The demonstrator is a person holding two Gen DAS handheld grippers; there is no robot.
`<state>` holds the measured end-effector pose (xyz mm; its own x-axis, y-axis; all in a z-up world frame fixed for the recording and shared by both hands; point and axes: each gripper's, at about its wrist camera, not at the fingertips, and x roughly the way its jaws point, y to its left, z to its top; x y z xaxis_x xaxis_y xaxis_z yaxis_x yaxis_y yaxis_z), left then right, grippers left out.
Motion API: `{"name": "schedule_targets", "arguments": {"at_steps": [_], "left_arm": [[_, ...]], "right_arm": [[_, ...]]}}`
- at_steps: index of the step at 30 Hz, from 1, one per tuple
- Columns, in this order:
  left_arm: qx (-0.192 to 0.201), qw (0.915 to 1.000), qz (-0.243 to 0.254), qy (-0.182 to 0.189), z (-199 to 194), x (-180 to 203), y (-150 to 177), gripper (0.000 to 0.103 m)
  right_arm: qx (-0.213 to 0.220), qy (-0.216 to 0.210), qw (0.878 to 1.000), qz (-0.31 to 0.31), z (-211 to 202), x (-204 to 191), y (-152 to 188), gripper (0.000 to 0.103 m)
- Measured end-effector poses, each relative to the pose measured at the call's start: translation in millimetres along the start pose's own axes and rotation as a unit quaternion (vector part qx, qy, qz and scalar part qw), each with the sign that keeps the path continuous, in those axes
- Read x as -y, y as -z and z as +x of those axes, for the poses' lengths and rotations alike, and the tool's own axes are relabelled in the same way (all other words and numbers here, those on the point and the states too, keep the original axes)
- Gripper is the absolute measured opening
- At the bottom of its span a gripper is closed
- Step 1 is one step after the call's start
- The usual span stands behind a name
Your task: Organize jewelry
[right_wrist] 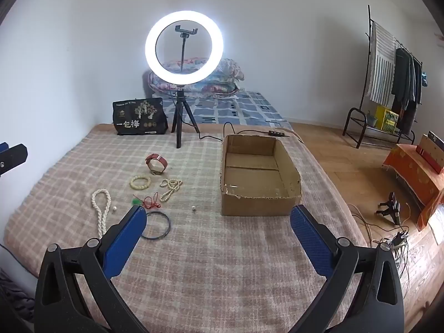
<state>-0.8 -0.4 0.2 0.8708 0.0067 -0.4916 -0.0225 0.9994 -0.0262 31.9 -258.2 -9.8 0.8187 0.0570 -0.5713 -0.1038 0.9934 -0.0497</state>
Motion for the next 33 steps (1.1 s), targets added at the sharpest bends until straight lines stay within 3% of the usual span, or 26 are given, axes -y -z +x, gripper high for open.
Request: {"name": "schedule_targets", "arguments": {"at_steps": [33], "left_arm": [[0.005, 1.0000, -0.003, 0.003, 0.5, -0.2, -7.6, 0.103]], "right_arm": [[0.004, 0.004, 1.000, 0.007, -1.2, 3.8, -3.8, 0.103]]}}
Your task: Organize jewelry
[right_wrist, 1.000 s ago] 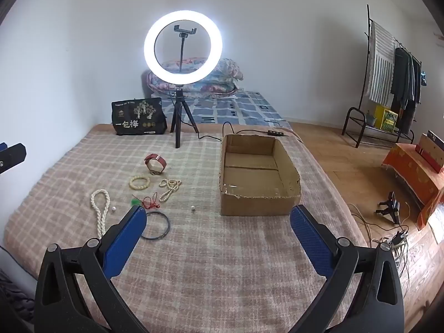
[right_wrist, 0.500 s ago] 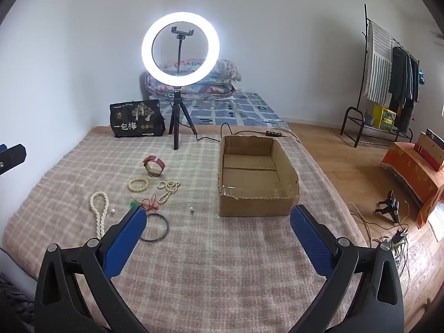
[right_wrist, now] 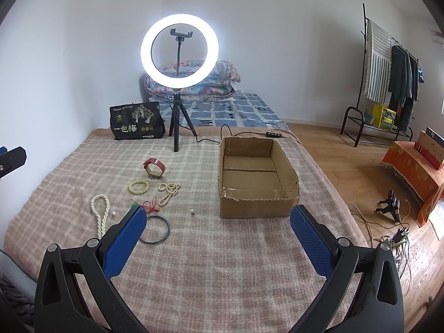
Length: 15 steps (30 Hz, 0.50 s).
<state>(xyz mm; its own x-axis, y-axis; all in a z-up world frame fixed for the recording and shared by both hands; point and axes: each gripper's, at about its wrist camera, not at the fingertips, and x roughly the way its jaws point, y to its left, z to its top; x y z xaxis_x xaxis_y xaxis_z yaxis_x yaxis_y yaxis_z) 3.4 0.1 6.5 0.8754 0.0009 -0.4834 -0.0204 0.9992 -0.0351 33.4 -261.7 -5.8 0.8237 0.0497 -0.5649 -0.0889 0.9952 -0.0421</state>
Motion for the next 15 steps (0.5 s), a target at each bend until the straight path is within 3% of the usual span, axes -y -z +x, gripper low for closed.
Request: {"name": "schedule_targets", "arguments": {"at_steps": [15], "left_arm": [[0.005, 1.0000, -0.001, 0.000, 0.4, 0.8, -6.7, 0.103]], "right_arm": [[0.003, 0.000, 1.000, 0.005, 0.1, 0.1, 0.3, 0.103]]}}
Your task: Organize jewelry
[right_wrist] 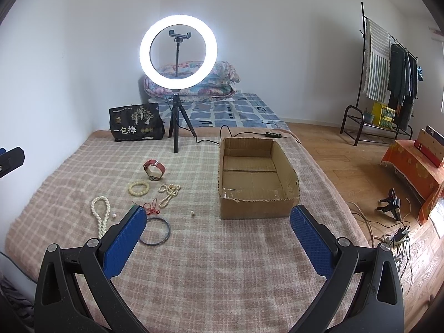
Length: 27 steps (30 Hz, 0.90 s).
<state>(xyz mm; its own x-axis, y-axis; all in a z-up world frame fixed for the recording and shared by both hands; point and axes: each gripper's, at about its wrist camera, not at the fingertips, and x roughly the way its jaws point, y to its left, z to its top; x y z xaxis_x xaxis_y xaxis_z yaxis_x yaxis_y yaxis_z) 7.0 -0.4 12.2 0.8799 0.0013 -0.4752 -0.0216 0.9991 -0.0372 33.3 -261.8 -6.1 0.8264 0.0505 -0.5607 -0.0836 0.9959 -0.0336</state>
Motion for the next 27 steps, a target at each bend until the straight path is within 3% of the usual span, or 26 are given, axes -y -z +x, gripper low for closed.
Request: {"name": "schedule_targets", "arguments": {"at_steps": [27], "left_arm": [[0.002, 1.0000, -0.001, 0.000, -2.4, 0.2, 0.3, 0.103]], "right_arm": [[0.000, -0.001, 1.000, 0.001, 0.8, 0.3, 0.4, 0.103]]}}
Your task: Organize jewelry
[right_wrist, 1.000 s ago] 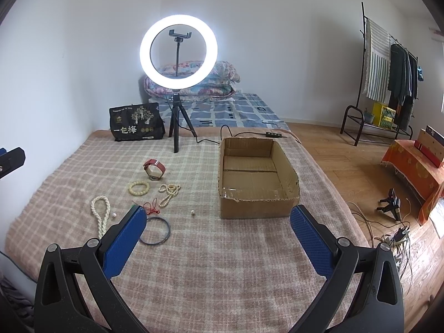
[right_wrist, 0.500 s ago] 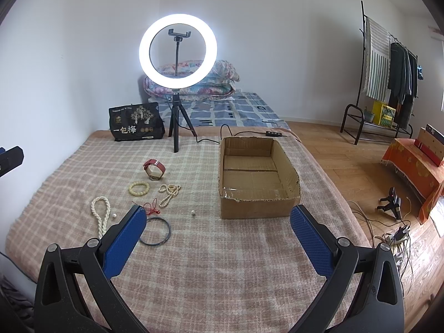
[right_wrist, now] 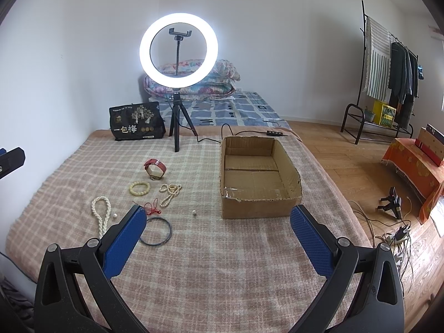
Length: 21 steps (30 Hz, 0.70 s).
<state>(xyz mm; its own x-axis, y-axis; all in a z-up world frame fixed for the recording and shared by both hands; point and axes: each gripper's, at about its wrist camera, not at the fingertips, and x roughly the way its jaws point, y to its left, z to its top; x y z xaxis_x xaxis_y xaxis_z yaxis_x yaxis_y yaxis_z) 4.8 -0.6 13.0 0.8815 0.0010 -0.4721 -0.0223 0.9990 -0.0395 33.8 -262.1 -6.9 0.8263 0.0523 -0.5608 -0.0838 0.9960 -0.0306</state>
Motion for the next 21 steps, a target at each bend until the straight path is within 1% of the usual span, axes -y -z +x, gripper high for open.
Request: {"name": "schedule_targets", "arguments": {"at_steps": [7, 16, 19, 21], "left_arm": [[0.000, 1.0000, 0.001, -0.001, 1, -3, 3, 0.103], [-0.011, 0.9999, 0.001, -0.006, 12, -10, 6, 0.103], [-0.021, 0.9997, 0.002, -0.009, 18, -13, 6, 0.103], [-0.036, 0.9993, 0.004, -0.007, 25, -15, 7, 0.103]], "right_arm": [[-0.003, -0.001, 1.000, 0.001, 2, -4, 1, 0.103], [-0.009, -0.004, 1.000, -0.004, 6, -8, 1, 0.103], [-0.016, -0.005, 1.000, -0.004, 8, -8, 0, 0.103], [-0.021, -0.001, 1.000, -0.007, 11, -10, 0, 0.103]]}}
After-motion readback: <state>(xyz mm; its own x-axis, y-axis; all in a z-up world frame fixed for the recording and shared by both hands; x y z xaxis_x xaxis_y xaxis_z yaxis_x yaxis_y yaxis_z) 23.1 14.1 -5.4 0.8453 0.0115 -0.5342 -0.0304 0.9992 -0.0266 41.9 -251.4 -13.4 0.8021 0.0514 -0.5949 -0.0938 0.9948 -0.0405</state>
